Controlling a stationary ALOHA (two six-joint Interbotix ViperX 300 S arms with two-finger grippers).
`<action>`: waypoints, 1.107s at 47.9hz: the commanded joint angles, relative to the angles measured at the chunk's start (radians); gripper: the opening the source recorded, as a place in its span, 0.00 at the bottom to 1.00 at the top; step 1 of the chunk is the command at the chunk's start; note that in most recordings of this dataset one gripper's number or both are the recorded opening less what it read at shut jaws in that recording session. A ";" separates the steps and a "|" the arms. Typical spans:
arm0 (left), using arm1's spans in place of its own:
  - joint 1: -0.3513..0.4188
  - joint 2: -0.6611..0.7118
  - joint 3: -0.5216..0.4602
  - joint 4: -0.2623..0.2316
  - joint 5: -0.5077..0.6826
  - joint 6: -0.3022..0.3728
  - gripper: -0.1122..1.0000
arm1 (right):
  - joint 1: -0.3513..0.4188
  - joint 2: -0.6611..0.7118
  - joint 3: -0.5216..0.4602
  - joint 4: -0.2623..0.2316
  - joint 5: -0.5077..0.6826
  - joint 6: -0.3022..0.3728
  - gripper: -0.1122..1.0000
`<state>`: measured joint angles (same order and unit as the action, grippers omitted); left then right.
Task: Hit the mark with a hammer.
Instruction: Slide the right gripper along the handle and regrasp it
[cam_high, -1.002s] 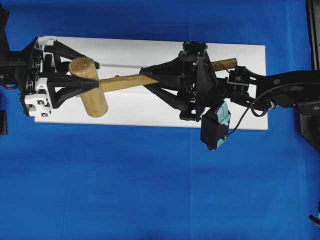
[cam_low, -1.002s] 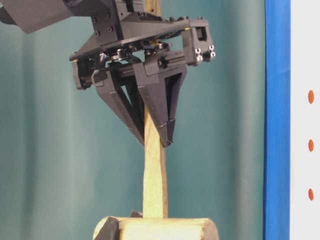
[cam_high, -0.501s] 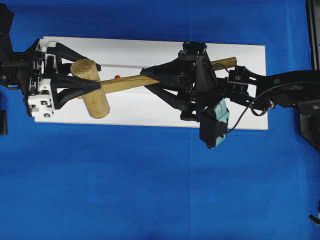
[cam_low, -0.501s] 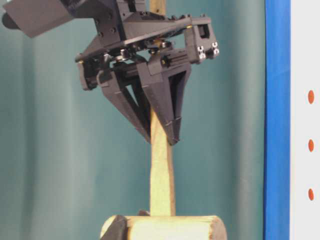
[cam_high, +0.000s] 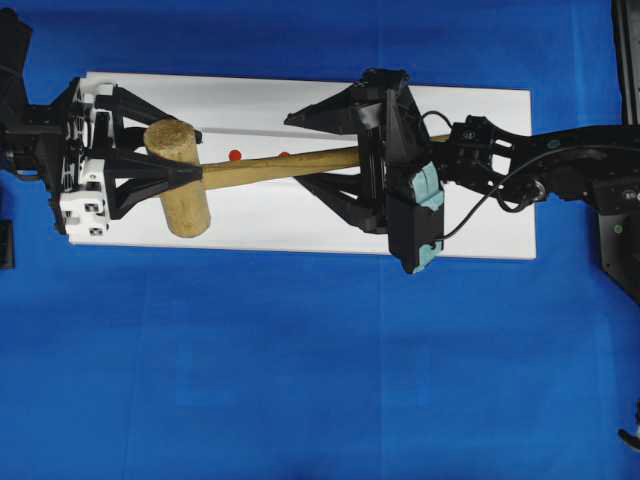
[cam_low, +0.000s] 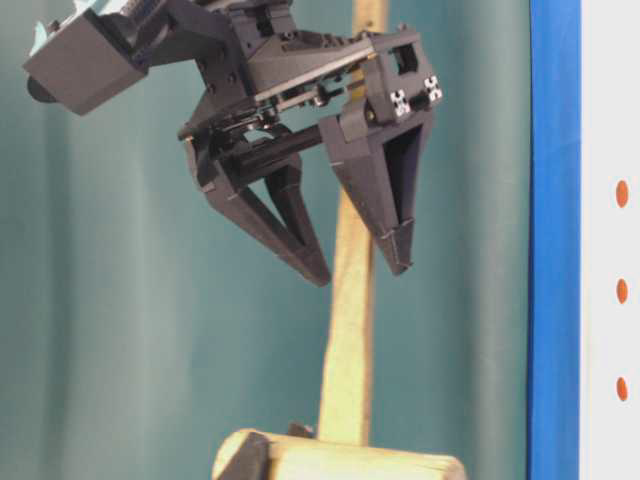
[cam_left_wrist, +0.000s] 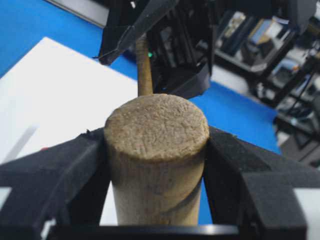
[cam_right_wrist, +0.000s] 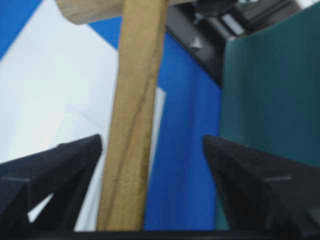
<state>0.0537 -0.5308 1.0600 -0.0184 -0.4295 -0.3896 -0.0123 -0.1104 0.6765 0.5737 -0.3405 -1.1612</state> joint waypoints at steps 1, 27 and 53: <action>0.002 -0.011 -0.023 0.005 0.011 0.055 0.52 | 0.011 -0.028 -0.031 0.029 0.032 0.009 0.94; -0.009 -0.011 -0.026 0.002 0.075 0.508 0.52 | 0.008 -0.046 -0.061 0.239 0.175 0.117 0.96; -0.025 -0.021 -0.029 0.002 0.078 0.509 0.52 | -0.020 0.046 -0.067 0.310 0.173 0.117 0.88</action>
<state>0.0307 -0.5369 1.0584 -0.0184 -0.3467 0.1181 -0.0322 -0.0522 0.6289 0.8805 -0.1626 -1.0462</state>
